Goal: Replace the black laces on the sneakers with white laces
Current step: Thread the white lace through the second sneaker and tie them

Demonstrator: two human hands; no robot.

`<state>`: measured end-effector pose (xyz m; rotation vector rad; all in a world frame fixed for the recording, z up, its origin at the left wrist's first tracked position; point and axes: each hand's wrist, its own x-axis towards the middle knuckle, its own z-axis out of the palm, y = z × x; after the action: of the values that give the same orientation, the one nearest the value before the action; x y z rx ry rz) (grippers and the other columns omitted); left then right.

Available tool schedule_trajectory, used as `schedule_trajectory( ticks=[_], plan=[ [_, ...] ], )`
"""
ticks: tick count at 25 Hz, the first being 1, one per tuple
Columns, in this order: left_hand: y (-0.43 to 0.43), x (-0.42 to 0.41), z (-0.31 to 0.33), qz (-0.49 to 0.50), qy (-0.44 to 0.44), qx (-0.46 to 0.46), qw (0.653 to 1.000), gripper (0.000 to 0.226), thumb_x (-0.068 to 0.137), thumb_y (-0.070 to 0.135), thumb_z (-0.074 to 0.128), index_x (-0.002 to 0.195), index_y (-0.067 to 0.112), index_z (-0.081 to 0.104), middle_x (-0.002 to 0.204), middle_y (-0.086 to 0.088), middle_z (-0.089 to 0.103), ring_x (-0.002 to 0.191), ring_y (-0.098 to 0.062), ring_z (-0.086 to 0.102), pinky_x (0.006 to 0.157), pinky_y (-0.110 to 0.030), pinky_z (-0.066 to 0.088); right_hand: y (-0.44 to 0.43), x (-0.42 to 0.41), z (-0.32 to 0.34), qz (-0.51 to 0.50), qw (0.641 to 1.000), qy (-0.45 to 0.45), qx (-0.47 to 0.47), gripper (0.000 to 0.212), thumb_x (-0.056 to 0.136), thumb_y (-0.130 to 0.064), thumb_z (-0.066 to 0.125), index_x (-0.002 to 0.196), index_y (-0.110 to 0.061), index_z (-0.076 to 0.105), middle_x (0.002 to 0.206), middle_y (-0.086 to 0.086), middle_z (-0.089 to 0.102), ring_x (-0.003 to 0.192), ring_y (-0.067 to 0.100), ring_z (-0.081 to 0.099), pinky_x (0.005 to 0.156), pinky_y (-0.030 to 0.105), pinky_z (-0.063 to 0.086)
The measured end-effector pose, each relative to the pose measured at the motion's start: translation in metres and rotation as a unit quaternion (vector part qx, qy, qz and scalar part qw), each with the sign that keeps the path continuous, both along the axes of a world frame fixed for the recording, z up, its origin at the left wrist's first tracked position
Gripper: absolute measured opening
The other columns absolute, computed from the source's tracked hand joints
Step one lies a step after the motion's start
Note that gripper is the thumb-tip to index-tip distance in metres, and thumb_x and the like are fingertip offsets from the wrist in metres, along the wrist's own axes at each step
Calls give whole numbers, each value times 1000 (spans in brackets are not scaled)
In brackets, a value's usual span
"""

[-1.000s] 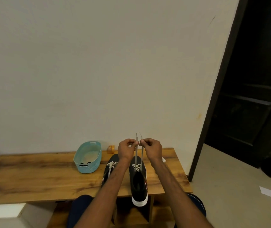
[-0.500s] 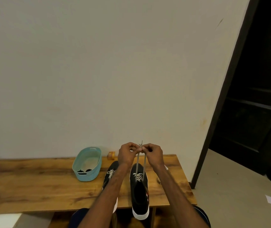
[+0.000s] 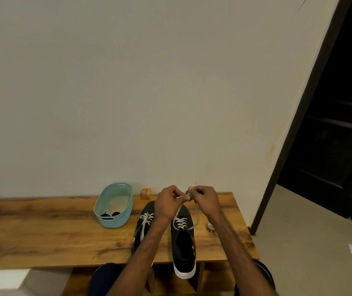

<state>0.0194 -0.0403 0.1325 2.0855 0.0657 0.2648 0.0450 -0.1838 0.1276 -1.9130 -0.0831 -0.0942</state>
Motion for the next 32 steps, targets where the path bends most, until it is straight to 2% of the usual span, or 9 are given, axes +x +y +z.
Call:
schedule_trajectory(
  ticks=[2,6,8,10,13,18,22,27,32],
  plan=[
    [4,-2,-9,-12,9,1,1000,21,74,32,85,73,24,65,75,10,72,75,-9,69,73,-49,57,3,1,-4,-18,999,17,22,9,93,-24,67,93,-18,74,75,-4,75,73,7,70,70,27,50],
    [12,-5,-19,-2,-9,15,1000,18,78,33,82,77,25,66,77,11,70,75,-8,66,72,-45,57,14,0,-15,-42,998,55,11,26,91,-28,71,109,-21,54,78,1,70,78,15,68,66,29,51],
    [15,-5,-20,16,-16,29,999,19,79,40,80,77,31,63,76,15,69,72,-1,63,67,-38,56,16,2,-21,-12,999,49,-13,11,94,-25,66,101,-16,66,82,3,72,82,19,68,75,36,54],
    [19,-4,-24,31,-20,39,999,20,80,44,78,76,33,61,76,17,68,69,2,62,62,-29,51,17,1,-25,41,997,53,-34,16,97,-24,62,91,-17,74,86,-1,73,87,16,68,82,37,53],
    [22,-3,-30,43,-19,29,998,20,81,42,77,81,28,63,80,16,69,72,1,63,62,-26,51,14,-1,-28,83,994,50,-59,13,93,-27,69,98,-18,76,92,-5,72,88,10,64,74,27,50],
    [17,-1,-38,21,30,-135,990,17,82,19,80,82,10,66,75,0,75,69,-13,72,62,-28,56,14,-2,-31,54,997,53,-30,12,89,-21,74,95,-11,73,83,3,74,80,18,70,74,36,55],
    [12,-1,-39,39,89,-251,963,21,84,13,78,89,-2,64,74,-12,73,64,-20,67,57,-33,55,14,-9,-36,34,999,23,15,16,89,-14,73,97,-23,63,74,2,73,69,8,68,60,16,49],
    [13,3,-42,73,148,-340,926,21,83,13,78,94,0,65,67,-8,63,53,-10,56,49,-21,48,15,-11,-40,37,999,-16,26,19,85,-2,72,91,-19,75,86,-9,74,80,0,67,67,11,50],
    [26,5,-50,49,189,-412,890,22,85,21,76,99,8,66,89,-7,74,80,-13,71,72,-32,60,12,-6,-52,-64,988,17,140,5,90,-13,72,93,-9,71,91,4,74,86,14,69,77,26,55]
  ],
)
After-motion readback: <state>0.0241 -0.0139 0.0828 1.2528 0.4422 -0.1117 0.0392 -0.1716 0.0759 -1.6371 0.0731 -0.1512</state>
